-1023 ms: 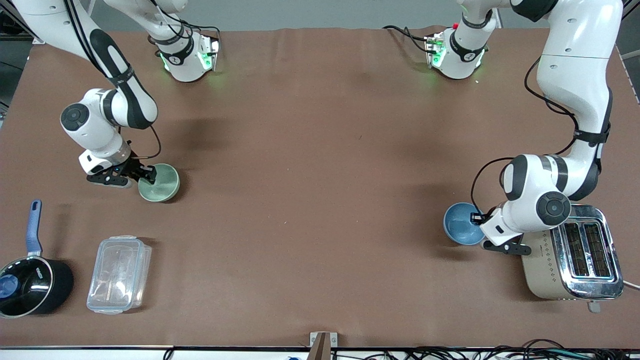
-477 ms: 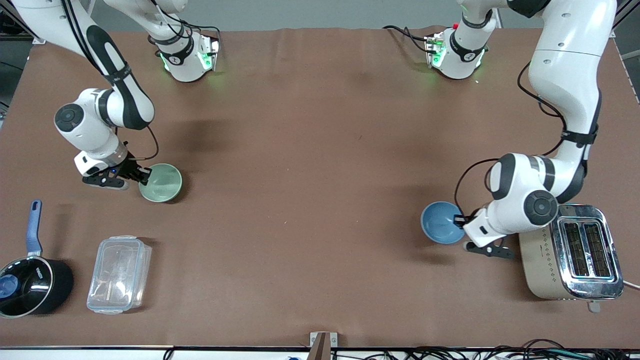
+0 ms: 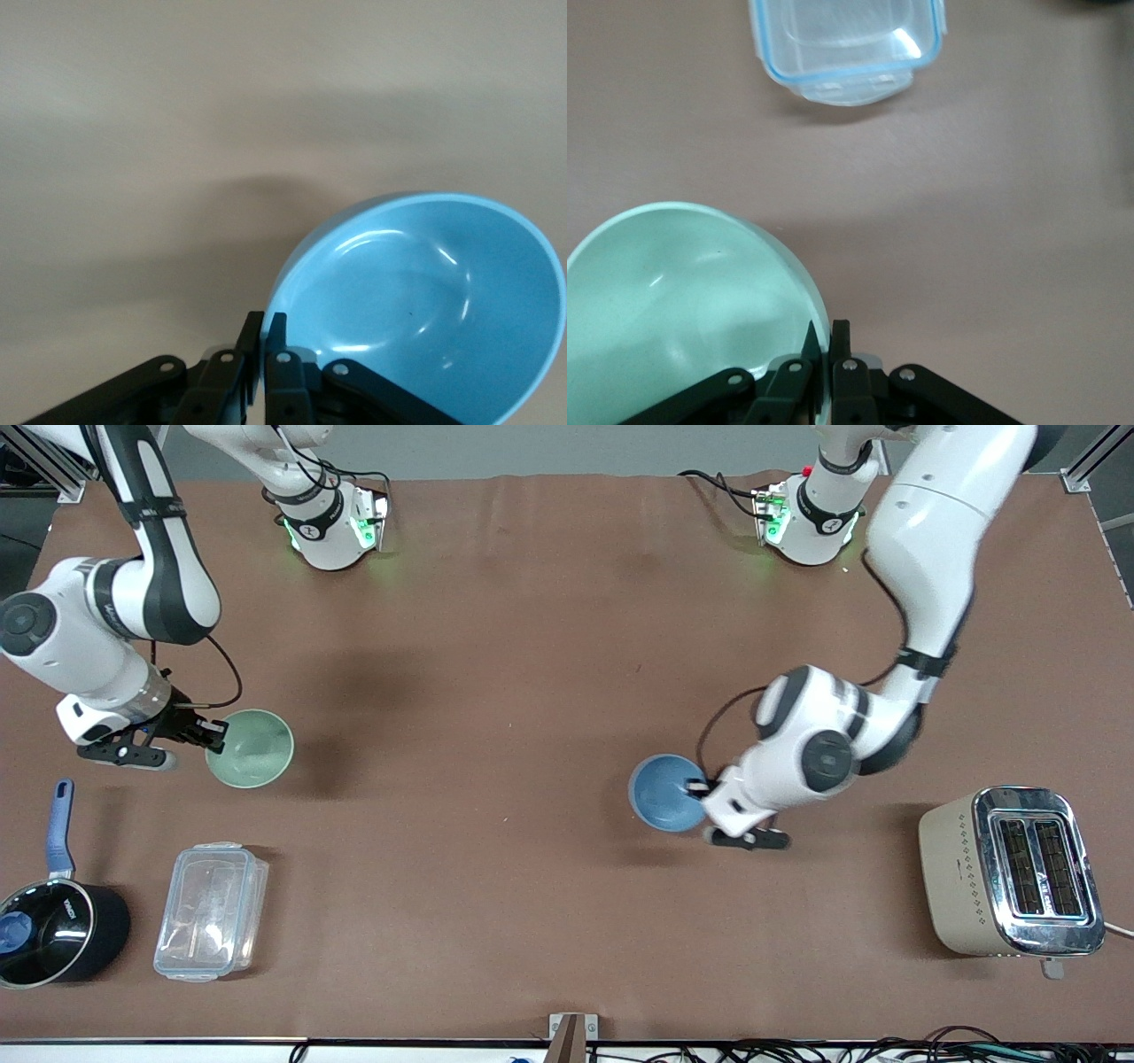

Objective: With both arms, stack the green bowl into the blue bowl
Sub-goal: 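Slide the blue bowl with the left gripper toward the green bowl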

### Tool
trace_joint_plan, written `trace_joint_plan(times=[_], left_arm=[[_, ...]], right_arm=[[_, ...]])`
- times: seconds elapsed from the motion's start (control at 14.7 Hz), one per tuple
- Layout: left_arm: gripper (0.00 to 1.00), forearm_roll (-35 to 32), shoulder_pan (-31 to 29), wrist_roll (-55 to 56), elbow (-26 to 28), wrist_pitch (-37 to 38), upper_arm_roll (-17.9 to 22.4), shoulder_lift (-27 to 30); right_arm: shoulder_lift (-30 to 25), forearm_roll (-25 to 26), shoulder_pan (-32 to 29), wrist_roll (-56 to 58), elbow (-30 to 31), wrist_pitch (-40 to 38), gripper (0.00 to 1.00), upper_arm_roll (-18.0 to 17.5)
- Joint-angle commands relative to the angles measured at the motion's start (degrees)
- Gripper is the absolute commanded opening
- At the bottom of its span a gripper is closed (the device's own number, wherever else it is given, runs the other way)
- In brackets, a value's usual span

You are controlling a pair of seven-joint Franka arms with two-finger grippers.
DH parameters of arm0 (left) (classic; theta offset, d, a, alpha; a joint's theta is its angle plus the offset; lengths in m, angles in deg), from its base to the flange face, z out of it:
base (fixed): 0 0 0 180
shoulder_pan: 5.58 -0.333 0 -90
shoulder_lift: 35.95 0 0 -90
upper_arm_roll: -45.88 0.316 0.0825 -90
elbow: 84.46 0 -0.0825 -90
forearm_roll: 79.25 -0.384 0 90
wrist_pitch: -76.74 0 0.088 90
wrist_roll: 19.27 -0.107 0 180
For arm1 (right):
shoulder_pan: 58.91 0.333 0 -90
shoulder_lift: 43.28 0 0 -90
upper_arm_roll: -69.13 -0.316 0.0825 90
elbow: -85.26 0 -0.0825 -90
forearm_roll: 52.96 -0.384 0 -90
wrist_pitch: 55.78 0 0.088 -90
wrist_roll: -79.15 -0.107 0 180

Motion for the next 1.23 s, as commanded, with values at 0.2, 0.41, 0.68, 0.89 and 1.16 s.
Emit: trace_joint_plan(times=[0.2, 0.41, 0.68, 0.89, 1.16], left_arm=[[0.00, 0.6, 12.1, 14.9, -6.3, -5.7, 1.2, -7.1], [0.02, 0.0, 15.4, 16.8, -6.3, -7.6, 2.7, -8.5], [1.00, -1.8, 17.8, 18.3, -6.3, -8.4, 5.3, -7.9], [1.00, -2.5, 16.5, 19.0, -6.6, -4.5, 6.5, -3.4], [1.00, -2.7, 15.3, 17.3, -12.4, 8.8, 11.4, 2.7]], right_arm=[[1.1, -1.8, 11.1, -13.8, -10.0, -8.0, 0.00, 0.0], [3.2, -2.1, 16.9, -21.1, -14.7, -9.9, 0.00, -0.1], [7.5, -5.1, 24.4, -30.6, -18.8, -9.4, 0.00, 0.0], [10.8, -5.4, 29.3, -36.1, -19.9, -7.4, 0.00, 0.0], [16.5, -5.4, 35.6, -44.3, -20.7, -0.9, 0.00, 0.0]])
